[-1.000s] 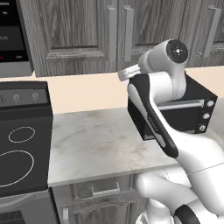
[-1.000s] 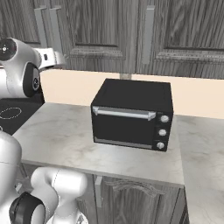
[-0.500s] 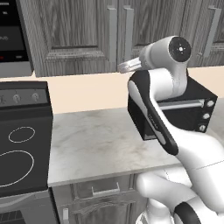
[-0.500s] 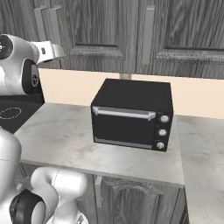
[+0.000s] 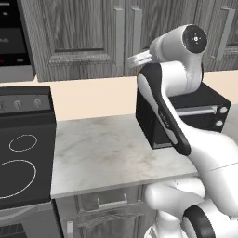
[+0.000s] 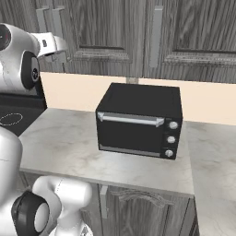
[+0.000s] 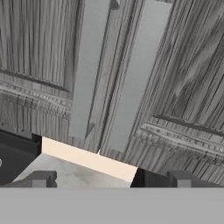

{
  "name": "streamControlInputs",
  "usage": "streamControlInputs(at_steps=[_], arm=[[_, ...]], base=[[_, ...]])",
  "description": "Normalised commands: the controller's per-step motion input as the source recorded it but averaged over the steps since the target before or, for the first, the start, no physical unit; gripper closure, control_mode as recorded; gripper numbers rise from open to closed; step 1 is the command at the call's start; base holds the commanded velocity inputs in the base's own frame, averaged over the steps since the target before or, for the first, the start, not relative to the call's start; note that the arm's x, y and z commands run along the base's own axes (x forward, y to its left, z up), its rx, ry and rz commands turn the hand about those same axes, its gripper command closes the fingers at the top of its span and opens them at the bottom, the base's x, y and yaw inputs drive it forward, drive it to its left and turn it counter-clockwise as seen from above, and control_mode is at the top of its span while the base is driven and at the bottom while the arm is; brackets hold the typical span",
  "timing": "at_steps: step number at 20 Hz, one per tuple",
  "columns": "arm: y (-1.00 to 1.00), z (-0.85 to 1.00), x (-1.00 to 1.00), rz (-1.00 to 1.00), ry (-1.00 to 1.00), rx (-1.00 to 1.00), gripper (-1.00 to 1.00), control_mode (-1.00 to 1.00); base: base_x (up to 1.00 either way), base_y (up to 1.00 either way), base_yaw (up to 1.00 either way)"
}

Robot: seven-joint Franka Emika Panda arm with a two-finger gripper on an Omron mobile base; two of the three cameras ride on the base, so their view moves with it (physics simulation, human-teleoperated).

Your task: Move the bowls from the cabinet to the plates on the dining table.

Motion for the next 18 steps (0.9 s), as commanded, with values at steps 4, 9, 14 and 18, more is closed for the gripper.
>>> streamControlInputs(at_steps=[4,9,14,18], arm=[[-0.08,0.16,0.01,0.00,0.00,0.00,-1.00,-1.00],[-0.09,0.03,0.16,-0.01,0.00,0.00,-1.00,-1.00],[-0.05,0.03,0.22,-0.03,0.00,0.00,-1.00,-1.00],[-0.02,0.02,0.25,-0.03,0.00,0.00,-1.00,-1.00]], base=[[0.00,0.00,0.00],[0.00,0.00,0.00],[0.00,0.00,0.00],[0.00,0.00,0.00]])
